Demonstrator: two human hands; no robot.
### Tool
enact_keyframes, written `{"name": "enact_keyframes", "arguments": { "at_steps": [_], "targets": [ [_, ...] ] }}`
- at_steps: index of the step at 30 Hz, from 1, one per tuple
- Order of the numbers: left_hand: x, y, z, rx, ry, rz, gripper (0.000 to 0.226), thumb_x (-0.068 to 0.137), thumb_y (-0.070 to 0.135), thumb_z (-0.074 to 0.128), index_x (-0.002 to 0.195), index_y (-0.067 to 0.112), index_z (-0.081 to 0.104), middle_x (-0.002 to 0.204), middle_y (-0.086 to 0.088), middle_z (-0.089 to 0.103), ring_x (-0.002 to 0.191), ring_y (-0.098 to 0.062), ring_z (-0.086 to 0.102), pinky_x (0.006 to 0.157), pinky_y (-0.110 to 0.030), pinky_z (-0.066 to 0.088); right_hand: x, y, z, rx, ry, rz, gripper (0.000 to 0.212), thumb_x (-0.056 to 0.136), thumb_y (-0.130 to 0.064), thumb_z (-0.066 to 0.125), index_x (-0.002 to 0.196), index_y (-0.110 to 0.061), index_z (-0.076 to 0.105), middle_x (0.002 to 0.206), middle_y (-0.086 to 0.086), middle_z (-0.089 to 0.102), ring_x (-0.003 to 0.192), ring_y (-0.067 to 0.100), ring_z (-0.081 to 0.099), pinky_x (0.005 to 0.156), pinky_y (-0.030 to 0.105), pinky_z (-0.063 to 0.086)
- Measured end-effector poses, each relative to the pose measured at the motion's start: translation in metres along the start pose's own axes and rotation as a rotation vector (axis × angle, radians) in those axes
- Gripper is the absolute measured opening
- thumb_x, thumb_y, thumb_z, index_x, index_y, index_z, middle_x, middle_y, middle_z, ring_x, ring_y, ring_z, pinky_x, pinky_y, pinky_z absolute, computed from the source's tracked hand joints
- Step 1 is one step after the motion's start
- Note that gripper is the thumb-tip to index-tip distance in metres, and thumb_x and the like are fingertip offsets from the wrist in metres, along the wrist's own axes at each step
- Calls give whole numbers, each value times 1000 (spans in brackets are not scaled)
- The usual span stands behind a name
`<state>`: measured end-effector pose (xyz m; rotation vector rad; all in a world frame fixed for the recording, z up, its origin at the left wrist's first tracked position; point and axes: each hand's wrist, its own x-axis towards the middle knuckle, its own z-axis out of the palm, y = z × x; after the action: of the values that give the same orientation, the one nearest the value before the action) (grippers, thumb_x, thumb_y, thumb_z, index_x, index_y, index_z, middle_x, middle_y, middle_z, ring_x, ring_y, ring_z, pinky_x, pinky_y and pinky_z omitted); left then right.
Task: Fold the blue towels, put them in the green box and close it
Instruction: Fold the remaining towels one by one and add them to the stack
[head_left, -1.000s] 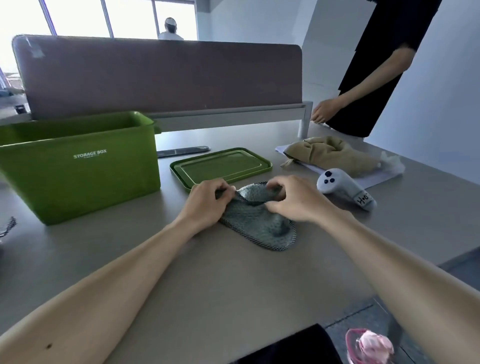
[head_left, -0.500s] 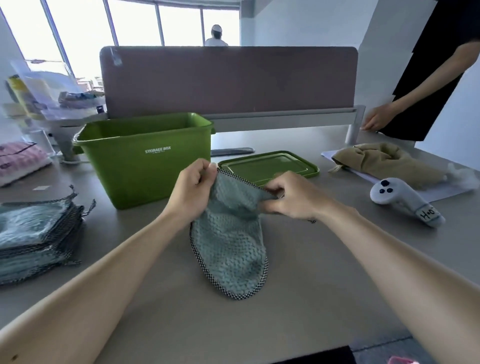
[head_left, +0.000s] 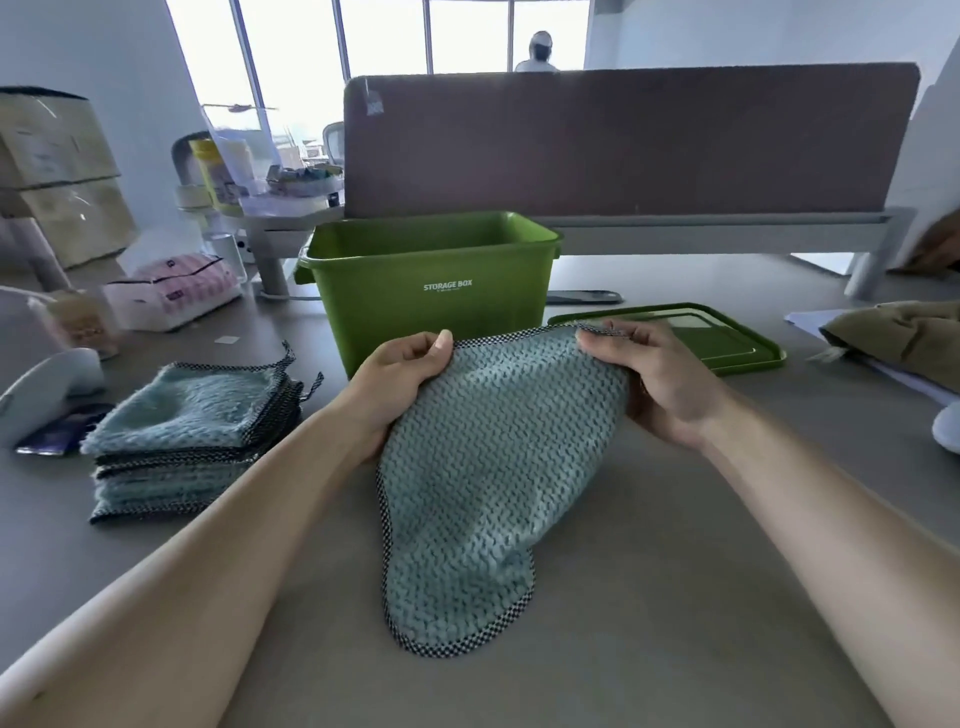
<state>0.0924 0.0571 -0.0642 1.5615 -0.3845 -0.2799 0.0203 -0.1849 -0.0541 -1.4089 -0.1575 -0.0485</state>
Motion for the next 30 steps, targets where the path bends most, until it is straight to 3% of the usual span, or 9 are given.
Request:
{"name": "enact_keyframes", "arguments": {
  "at_steps": [5,9,13,16,19,22,25,28,30],
  "targets": [
    [7,-7,-8,-59,39,-73,19,96,23,61,100,6,66,76,-6,68,58,-11,66,54,-21,54,-4,4,-7,40,-27,40,28,81,-15,66,103,2,70,103,13,73,93,25,70,79,32,59],
    [5,-8,-16,60,-132,-166,45,74,14,75,115,-3,66,105,-18,73,93,-26,71,83,-30,59,-9,10,-15,-60,-124,136,59,74,-18,74,121,13,57,115,20,62,105,30,60,94,38,51],
    [4,-6,-24,292,-102,-187,32,75,8,77,103,-4,69,107,-15,74,104,-28,69,96,-32,50,-9,15,-15,-92,6,169,39,84,-21,68,117,-1,65,107,10,69,103,28,63,91,43,47],
    [5,-7,-19,176,-42,-170,16,92,13,65,101,1,64,103,-14,68,99,-26,63,99,-39,45,-7,13,-10,-67,135,152,25,95,-16,58,117,-5,65,114,10,73,104,26,69,88,42,54],
    [5,-8,-7,-3,2,-160,25,97,21,58,110,1,65,95,-7,73,87,-20,68,83,-35,53,-8,13,-4,38,234,160,22,100,-20,54,109,-6,67,108,10,75,96,21,73,80,35,56],
    [4,-8,-1,-51,70,-143,25,98,25,57,102,4,70,92,-4,77,81,-15,73,72,-26,56,-9,14,-1,89,273,212,34,99,-37,54,109,-7,68,105,6,77,95,20,74,79,35,55],
    [7,-9,-4,-23,160,-146,26,97,23,60,103,1,71,98,-10,76,87,-22,71,74,-28,56,-9,12,-4,27,265,202,22,97,-24,59,102,-7,70,97,6,78,87,18,74,71,30,55],
    [10,-5,-7,-31,228,-114,26,96,23,62,107,1,71,103,-12,74,90,-24,70,71,-26,57,-7,9,-9,-116,328,176,11,94,-17,62,87,-12,69,74,0,66,51,8,55,38,18,35],
    [12,3,-8,2,281,-66,23,95,26,64,103,7,72,95,-6,74,79,-19,68,51,-16,52,-4,4,-14,-188,375,156,7,92,-14,65,85,-14,68,72,-2,59,50,7,43,34,18,24]
  ]
}}
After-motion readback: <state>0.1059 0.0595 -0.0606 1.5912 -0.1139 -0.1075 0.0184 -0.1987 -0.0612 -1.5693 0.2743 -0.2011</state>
